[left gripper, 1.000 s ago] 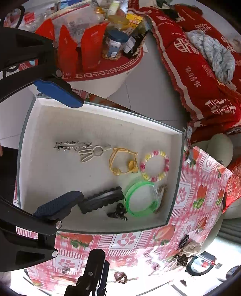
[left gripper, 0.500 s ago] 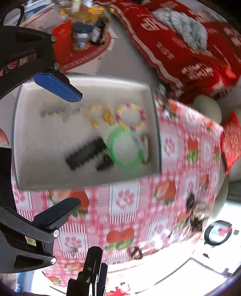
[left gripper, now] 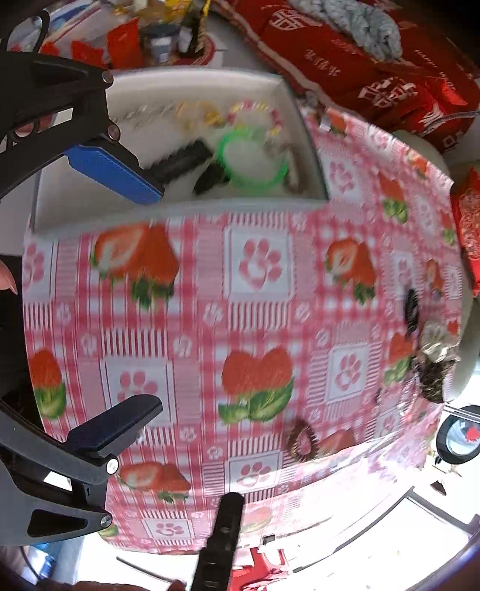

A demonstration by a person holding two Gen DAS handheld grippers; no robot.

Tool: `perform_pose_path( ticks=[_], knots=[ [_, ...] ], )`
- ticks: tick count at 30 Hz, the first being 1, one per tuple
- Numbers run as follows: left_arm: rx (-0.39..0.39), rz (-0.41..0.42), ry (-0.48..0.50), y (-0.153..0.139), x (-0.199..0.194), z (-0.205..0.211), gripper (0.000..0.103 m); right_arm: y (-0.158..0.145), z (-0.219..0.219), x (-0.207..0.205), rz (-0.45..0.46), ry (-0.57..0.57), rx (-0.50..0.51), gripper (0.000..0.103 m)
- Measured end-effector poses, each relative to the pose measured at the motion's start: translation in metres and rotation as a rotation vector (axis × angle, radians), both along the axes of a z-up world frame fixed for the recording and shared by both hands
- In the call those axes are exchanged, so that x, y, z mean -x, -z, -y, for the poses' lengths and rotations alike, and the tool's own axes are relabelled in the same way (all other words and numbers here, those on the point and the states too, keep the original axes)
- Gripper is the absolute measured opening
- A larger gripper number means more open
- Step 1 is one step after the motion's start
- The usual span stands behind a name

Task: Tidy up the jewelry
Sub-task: 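Move both open tools from the tray back over the table, then grasp the brown coiled hair tie with the right tool while the left tool grasps the small silver charm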

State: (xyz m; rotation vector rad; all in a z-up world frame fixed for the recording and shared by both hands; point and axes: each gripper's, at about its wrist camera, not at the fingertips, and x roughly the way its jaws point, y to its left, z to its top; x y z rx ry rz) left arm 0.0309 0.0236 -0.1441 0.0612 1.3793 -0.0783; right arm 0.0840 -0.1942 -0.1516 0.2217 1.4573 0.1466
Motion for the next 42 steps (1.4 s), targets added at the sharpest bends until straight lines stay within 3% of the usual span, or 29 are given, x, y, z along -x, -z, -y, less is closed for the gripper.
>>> perform_pose_path(
  ticks=[9,19,21,25,26,33,35,39,42],
  knots=[
    [0.053,-0.080,-0.097,0.024,0.009,0.048,0.103,0.015,0.045,-0.030,0.016,-0.095,0.022,0.082],
    [0.089,-0.139,-0.161,0.049,0.022,0.070,0.101,0.028,0.040,-0.071,0.058,-0.195,0.034,0.082],
    [0.094,-0.146,-0.171,0.055,0.025,0.072,0.090,0.033,0.035,-0.079,0.068,-0.211,0.042,0.082],
    [0.114,-0.170,-0.210,0.068,0.036,0.074,0.086,0.045,0.022,-0.092,0.080,-0.259,0.060,0.082],
    [0.119,-0.172,-0.213,0.071,0.039,0.076,0.080,0.048,0.018,-0.094,0.087,-0.278,0.074,0.081],
    [0.140,-0.175,-0.230,0.088,0.048,0.090,0.078,0.062,0.001,-0.105,0.126,-0.364,0.139,0.068],
    [0.138,-0.178,-0.233,0.091,0.046,0.099,0.068,0.065,-0.002,-0.107,0.128,-0.369,0.145,0.064],
    [0.117,-0.178,-0.224,0.097,0.046,0.111,0.066,0.067,-0.007,-0.106,0.145,-0.386,0.168,0.057],
    [0.090,-0.175,-0.214,0.099,0.041,0.126,0.057,0.067,-0.015,-0.107,0.157,-0.402,0.185,0.050]
  ],
)
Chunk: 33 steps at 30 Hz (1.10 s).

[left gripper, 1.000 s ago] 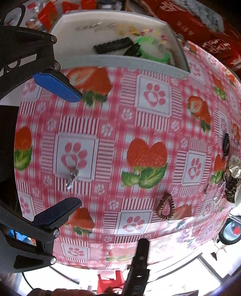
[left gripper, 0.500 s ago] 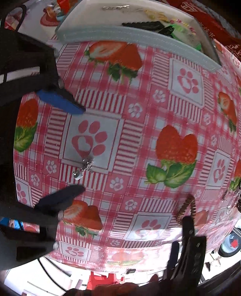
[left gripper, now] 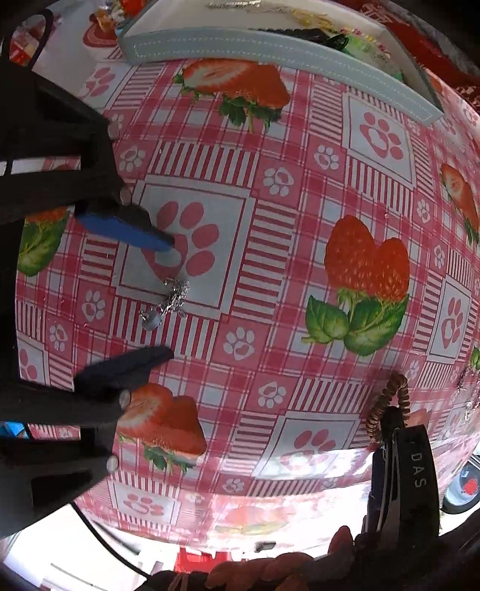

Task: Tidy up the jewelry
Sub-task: 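Grasp the brown coiled hair tie with the right tool while the left tool grasps the small silver charm, then carry the brown coil and silver charm into the tray and release both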

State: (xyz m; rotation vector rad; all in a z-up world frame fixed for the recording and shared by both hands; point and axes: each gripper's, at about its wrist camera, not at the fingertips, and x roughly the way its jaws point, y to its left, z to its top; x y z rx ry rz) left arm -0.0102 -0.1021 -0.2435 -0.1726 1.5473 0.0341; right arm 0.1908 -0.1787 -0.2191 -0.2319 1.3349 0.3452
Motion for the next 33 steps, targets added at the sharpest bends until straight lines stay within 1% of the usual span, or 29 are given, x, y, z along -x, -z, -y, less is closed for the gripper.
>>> perform_pose_path(
  ticks=[1,3,4,5,7,9,12,14,21,23,25,33],
  knots=[
    [-0.001,0.000,0.001,0.000,-0.004,0.002,0.057,0.000,-0.001,0.000,0.002,-0.002,-0.001,0.047],
    [-0.010,0.001,0.001,0.000,-0.005,0.005,0.046,-0.001,-0.001,0.001,0.009,-0.003,0.000,0.043],
    [-0.019,0.000,0.005,-0.001,-0.005,0.006,0.045,-0.001,-0.002,0.002,0.012,-0.003,-0.001,0.038],
    [-0.015,0.000,0.005,-0.001,-0.007,0.003,0.045,-0.002,-0.002,0.002,0.016,-0.002,0.000,0.035],
    [-0.018,0.002,0.007,-0.002,-0.008,0.001,0.036,-0.003,0.000,0.002,0.021,0.002,-0.002,0.022],
    [-0.012,0.006,0.011,-0.002,-0.009,0.000,0.017,-0.003,0.003,0.002,0.015,0.015,-0.018,0.016],
    [0.018,0.010,0.015,-0.002,-0.009,-0.002,0.016,-0.005,0.009,0.004,-0.003,0.039,-0.050,0.014],
    [0.035,0.027,0.020,-0.008,-0.009,-0.007,0.016,-0.005,0.013,0.005,-0.017,0.053,-0.070,0.013],
    [0.064,0.067,0.026,-0.023,-0.015,-0.024,0.016,-0.008,0.030,0.024,-0.073,0.114,-0.144,0.013],
    [0.072,0.082,0.020,-0.033,-0.016,-0.030,0.016,-0.010,0.032,0.029,-0.082,0.120,-0.160,0.013],
    [0.076,0.099,0.013,-0.050,-0.017,-0.038,0.016,-0.013,0.033,0.033,-0.086,0.121,-0.174,0.013],
    [0.072,0.161,-0.016,-0.083,-0.023,-0.072,0.016,-0.025,0.035,0.044,-0.107,0.130,-0.236,0.013]
  ],
)
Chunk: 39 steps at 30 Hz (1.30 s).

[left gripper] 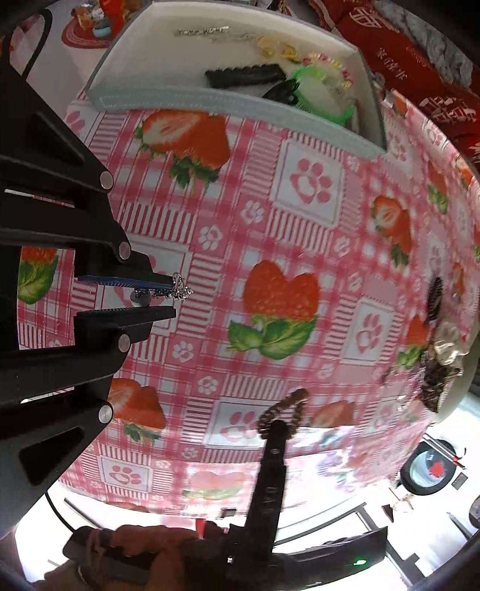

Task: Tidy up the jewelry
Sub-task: 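Carry the brown coil and silver charm into the tray and release both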

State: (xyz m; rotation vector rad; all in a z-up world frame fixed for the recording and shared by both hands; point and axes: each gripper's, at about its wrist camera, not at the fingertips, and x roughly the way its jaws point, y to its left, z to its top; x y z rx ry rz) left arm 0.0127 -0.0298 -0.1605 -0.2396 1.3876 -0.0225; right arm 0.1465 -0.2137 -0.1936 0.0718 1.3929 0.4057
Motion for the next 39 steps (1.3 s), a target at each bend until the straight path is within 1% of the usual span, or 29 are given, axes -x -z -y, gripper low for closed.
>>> perform_pose_path(
  ticks=[6,7,11,17,21,25,33,39],
  knots=[
    [-0.013,0.040,-0.022,-0.016,-0.002,-0.017,0.016,-0.007,-0.009,0.005,-0.009,-0.011,-0.036,0.013],
    [-0.013,0.047,-0.025,-0.013,0.001,-0.015,0.016,-0.009,-0.012,0.006,-0.008,-0.016,-0.039,0.013],
    [-0.013,0.071,-0.036,-0.020,0.002,-0.026,0.016,-0.017,-0.026,0.011,0.000,-0.039,-0.048,0.013],
    [-0.015,0.112,-0.042,-0.029,0.008,-0.059,0.016,-0.029,-0.063,0.022,0.024,-0.082,-0.060,0.013],
    [-0.025,0.123,-0.065,-0.034,0.016,-0.093,0.016,-0.037,-0.098,0.033,0.026,-0.112,-0.073,0.013],
    [-0.043,0.123,-0.100,-0.033,0.029,-0.132,0.016,-0.043,-0.141,0.046,0.026,-0.170,-0.086,0.013],
    [-0.073,0.084,-0.163,-0.013,0.053,-0.205,0.016,-0.044,-0.231,0.078,0.002,-0.297,-0.111,0.013],
    [-0.085,0.050,-0.166,0.007,0.061,-0.236,0.016,-0.037,-0.281,0.099,-0.020,-0.385,-0.093,0.013]
  ],
)
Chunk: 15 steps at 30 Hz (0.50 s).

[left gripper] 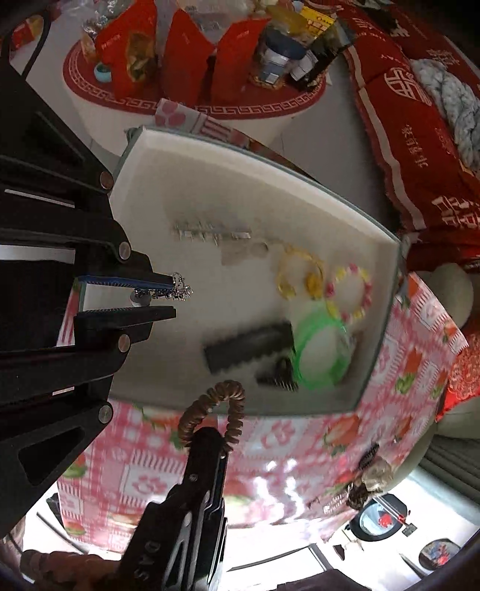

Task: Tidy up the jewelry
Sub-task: 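Carry the brown coil and silver charm into the tray and release both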

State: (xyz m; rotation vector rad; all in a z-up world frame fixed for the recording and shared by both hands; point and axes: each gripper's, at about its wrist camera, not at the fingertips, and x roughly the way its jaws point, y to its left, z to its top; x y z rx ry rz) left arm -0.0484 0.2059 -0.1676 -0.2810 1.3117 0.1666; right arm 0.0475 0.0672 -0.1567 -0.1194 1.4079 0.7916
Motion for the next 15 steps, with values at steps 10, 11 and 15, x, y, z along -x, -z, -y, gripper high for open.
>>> perform_pose_path(
  ticks=[10,11,15],
  knots=[
    [0.009,-0.050,0.005,0.034,0.000,-0.020,0.016,0.028,-0.040,0.012,-0.028,-0.078,0.085,0.013],
    [0.008,-0.054,0.006,0.037,0.000,-0.021,0.016,0.030,-0.042,0.013,-0.026,-0.082,0.093,0.013],
    [-0.005,-0.066,0.010,0.045,-0.001,-0.023,0.016,0.040,-0.053,0.016,-0.017,-0.108,0.136,0.013]
  ],
)
